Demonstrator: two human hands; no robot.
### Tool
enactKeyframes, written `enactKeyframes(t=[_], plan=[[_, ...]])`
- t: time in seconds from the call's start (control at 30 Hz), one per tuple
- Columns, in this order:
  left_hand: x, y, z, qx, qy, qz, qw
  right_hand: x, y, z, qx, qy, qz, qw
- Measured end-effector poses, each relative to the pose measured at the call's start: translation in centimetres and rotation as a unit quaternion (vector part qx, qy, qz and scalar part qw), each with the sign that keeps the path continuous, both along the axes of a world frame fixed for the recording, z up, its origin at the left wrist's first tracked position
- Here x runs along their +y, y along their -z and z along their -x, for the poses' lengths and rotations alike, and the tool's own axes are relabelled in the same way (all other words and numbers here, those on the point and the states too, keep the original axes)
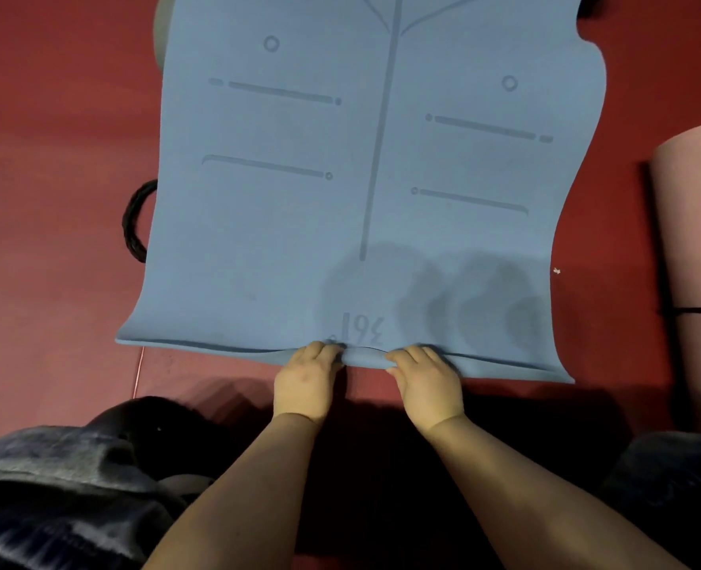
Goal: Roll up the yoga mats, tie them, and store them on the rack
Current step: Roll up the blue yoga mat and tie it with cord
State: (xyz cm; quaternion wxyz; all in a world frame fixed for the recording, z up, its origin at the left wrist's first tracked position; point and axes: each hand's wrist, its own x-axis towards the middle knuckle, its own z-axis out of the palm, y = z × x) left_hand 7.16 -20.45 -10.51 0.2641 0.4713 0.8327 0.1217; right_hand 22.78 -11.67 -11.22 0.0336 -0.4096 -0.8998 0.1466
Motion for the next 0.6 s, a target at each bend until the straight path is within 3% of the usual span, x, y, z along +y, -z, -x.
enactKeyframes(t=[0.13, 0.2, 0.33, 0.5, 0.6], plan=[[1.5, 0.1, 1.9, -0.008, 0.028, 0.01, 1.0, 1.8, -0.2, 0.2, -0.003, 0.006, 0.075, 0.997], [2.7, -0.2, 3.1, -0.031, 0.041, 0.033, 0.998, 3.1, -0.9, 0.7, -0.045, 0.008, 0.139, 0.989], [3.9, -0.4, 3.6, -0.048, 0.019, 0.052, 0.997, 4.1, -1.0, 1.5, -0.08, 0.045, 0.179, 0.98], [5.3, -0.1, 3.6, -0.005, 0.017, 0.067, 0.998, 3.7, -0.9, 3.1, -0.091, 0.019, 0.022, 0.995], [5.4, -0.2, 3.3, 0.082, 0.071, 0.061, 0.992, 2.0, -0.5, 3.1, -0.071, -0.01, -0.026, 0.997]])
